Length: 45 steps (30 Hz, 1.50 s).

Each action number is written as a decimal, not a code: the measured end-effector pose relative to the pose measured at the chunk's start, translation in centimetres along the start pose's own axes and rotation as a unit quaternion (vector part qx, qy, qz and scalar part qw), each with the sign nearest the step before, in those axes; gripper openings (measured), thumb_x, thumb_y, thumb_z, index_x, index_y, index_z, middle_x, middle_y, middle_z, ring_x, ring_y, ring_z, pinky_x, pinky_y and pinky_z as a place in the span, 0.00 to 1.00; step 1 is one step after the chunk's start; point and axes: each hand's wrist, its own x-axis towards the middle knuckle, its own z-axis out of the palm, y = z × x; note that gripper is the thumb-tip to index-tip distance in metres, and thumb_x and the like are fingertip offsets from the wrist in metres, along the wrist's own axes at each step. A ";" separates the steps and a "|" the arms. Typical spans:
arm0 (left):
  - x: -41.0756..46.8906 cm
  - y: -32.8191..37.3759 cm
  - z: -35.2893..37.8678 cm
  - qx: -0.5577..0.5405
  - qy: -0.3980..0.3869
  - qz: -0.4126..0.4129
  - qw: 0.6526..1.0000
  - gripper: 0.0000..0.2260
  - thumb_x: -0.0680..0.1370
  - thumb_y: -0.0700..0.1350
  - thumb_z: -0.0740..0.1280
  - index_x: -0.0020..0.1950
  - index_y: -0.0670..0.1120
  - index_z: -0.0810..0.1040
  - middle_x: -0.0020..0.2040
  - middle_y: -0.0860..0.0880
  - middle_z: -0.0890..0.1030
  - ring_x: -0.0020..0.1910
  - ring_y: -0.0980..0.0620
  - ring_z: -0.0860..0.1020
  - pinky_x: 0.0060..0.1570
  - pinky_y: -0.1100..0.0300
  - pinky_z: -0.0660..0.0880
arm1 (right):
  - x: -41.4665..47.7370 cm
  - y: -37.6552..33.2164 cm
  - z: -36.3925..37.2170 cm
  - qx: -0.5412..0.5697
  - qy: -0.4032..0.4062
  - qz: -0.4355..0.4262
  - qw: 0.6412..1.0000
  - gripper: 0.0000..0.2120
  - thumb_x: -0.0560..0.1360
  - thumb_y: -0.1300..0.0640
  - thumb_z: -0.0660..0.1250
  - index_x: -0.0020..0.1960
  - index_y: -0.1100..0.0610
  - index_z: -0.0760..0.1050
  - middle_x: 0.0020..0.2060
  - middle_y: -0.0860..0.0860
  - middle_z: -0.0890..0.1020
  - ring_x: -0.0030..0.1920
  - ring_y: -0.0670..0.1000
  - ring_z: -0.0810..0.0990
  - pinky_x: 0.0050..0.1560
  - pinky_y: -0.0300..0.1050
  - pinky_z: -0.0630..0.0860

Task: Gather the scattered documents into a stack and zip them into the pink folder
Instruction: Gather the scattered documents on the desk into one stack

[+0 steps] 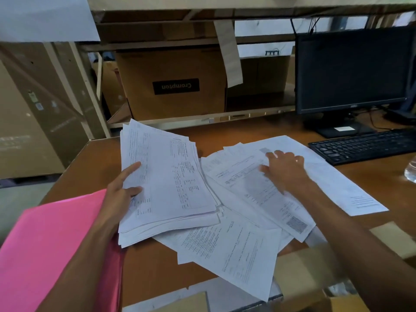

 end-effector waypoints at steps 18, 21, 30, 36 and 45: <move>-0.3 0.0 0.1 0.010 -0.011 0.003 1.000 0.27 0.81 0.30 0.62 0.72 0.57 0.75 0.68 0.58 0.71 0.61 0.54 0.73 0.46 0.62 0.74 | -1.5 1.6 2.2 0.144 -0.154 -0.131 0.969 0.31 0.82 0.36 0.57 0.81 0.45 0.54 0.82 0.47 0.55 0.81 0.55 0.54 0.79 0.59 0.49; -0.3 0.0 0.2 0.003 -0.011 0.001 1.000 0.27 0.80 0.30 0.63 0.71 0.57 0.76 0.68 0.57 0.72 0.63 0.52 0.74 0.49 0.60 0.75 | -1.3 2.4 1.5 0.160 -0.243 -0.191 0.937 0.36 0.80 0.39 0.63 0.81 0.38 0.47 0.81 0.42 0.53 0.81 0.53 0.54 0.80 0.56 0.47; -0.2 0.0 0.3 0.000 -0.009 0.002 1.000 0.26 0.81 0.30 0.62 0.71 0.56 0.76 0.67 0.57 0.73 0.63 0.50 0.75 0.50 0.57 0.77 | -0.9 4.1 1.9 0.186 -0.152 -0.150 0.959 0.23 0.80 0.40 0.65 0.72 0.37 0.64 0.75 0.44 0.68 0.74 0.54 0.68 0.73 0.55 0.65; 0.1 -0.3 0.3 0.002 -0.017 0.001 1.000 0.27 0.80 0.30 0.63 0.71 0.57 0.76 0.68 0.56 0.73 0.65 0.48 0.75 0.59 0.49 0.77 | -1.3 6.2 -0.2 0.262 -0.149 -0.170 0.938 0.16 0.78 0.58 0.69 0.60 0.40 0.76 0.68 0.41 0.76 0.40 0.47 0.82 0.45 0.45 0.79; 0.1 -0.4 0.4 0.003 -0.021 -0.004 1.000 0.27 0.81 0.31 0.63 0.70 0.59 0.77 0.67 0.58 0.74 0.66 0.47 0.74 0.63 0.44 0.76 | 0.1 7.6 1.2 0.176 -0.084 0.078 0.978 0.35 0.71 0.36 0.74 0.71 0.52 0.71 0.69 0.54 0.75 0.67 0.57 0.73 0.64 0.53 0.72</move>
